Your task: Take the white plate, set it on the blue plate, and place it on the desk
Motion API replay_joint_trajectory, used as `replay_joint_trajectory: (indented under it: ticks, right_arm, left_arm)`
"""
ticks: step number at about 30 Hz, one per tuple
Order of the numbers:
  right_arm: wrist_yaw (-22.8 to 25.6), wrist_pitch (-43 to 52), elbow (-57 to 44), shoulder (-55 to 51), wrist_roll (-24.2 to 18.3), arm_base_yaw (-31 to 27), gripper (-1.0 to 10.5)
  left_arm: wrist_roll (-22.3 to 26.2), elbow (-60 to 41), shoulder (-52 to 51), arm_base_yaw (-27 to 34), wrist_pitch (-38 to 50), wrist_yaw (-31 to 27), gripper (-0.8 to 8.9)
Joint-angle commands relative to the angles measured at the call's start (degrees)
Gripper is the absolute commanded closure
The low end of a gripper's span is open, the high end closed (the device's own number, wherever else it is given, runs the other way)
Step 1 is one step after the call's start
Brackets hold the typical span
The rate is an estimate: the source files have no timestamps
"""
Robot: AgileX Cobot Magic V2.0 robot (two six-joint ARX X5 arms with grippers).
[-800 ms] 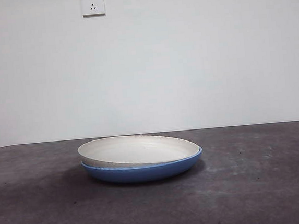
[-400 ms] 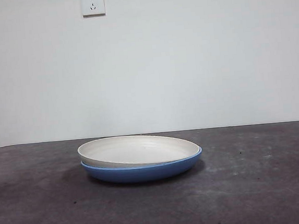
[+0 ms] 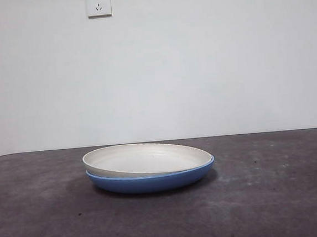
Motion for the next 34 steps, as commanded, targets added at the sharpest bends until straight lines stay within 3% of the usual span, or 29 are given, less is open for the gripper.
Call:
replay_joint_trajectory:
  ticks: [1, 12, 24, 30, 34]
  right_arm:
    - [-0.13, 0.57, 1.09, 0.39, -0.66, 0.33, 9.4]
    - [-0.13, 0.57, 1.09, 0.39, -0.66, 0.33, 9.4]
    - [-0.15, 0.59, 1.09, 0.39, -0.66, 0.33, 9.4]
    - [-0.15, 0.59, 1.09, 0.39, -0.66, 0.33, 9.4]
    - [-0.15, 0.61, 1.09, 0.39, -0.66, 0.33, 9.4]
  left_arm:
    - [0.63, -5.79, -3.13, 0.90, 0.63, -0.20, 8.04]
    - [-1.66, -23.45, -12.39, 1.25, 0.63, -0.20, 8.04]
    - [-1.68, -30.10, -13.88, 1.25, -0.09, -0.20, 8.04]
    - [-1.77, -30.27, -13.88, 1.25, -4.83, -0.20, 8.04]
    - [-5.88, -30.25, -13.88, 1.22, -6.08, -0.15, 8.04]
